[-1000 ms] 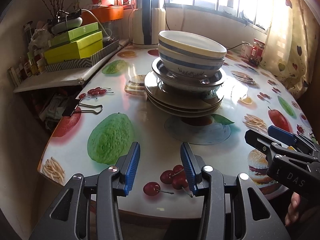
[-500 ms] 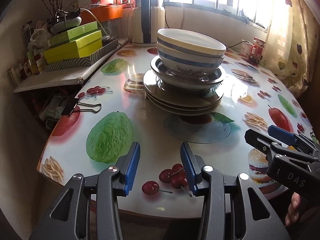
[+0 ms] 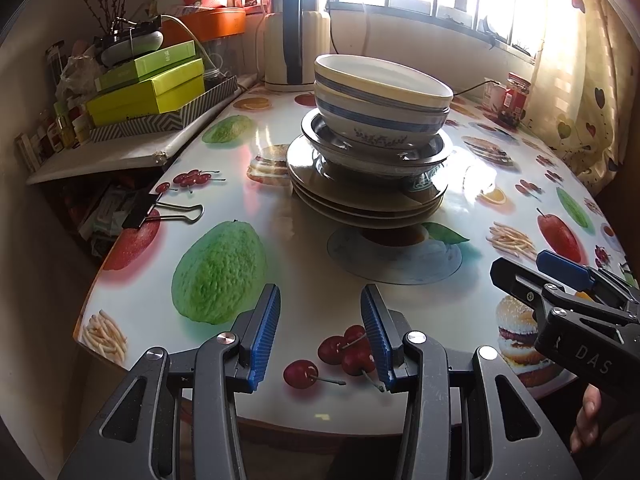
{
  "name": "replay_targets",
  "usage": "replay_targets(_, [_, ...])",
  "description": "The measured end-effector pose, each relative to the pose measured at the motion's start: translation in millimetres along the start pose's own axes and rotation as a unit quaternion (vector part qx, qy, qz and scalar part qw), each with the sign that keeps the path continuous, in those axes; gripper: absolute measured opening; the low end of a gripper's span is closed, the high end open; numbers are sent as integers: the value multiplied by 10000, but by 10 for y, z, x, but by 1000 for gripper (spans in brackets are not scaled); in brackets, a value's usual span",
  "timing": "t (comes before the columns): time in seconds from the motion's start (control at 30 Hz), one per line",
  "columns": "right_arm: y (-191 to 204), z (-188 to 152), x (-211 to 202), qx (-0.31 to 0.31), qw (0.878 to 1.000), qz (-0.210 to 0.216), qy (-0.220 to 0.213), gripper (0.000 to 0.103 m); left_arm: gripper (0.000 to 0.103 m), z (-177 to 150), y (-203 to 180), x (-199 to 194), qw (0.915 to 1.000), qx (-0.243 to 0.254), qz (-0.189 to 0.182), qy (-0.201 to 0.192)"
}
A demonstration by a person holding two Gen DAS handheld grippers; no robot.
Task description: Organize plates and bowls
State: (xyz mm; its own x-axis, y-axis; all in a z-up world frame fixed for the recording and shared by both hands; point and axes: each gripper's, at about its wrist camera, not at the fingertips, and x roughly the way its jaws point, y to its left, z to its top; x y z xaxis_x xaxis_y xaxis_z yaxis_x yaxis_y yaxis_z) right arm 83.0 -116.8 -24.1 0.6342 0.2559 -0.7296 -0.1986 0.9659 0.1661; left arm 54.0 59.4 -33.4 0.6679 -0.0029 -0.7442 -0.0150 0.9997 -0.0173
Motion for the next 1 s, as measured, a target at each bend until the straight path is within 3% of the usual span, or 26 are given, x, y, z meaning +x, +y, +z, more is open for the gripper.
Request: replay_targets(1.0, [9,-8,12,-1,10000,6,12,70,43,2,-15,12,10000,17,-5,11])
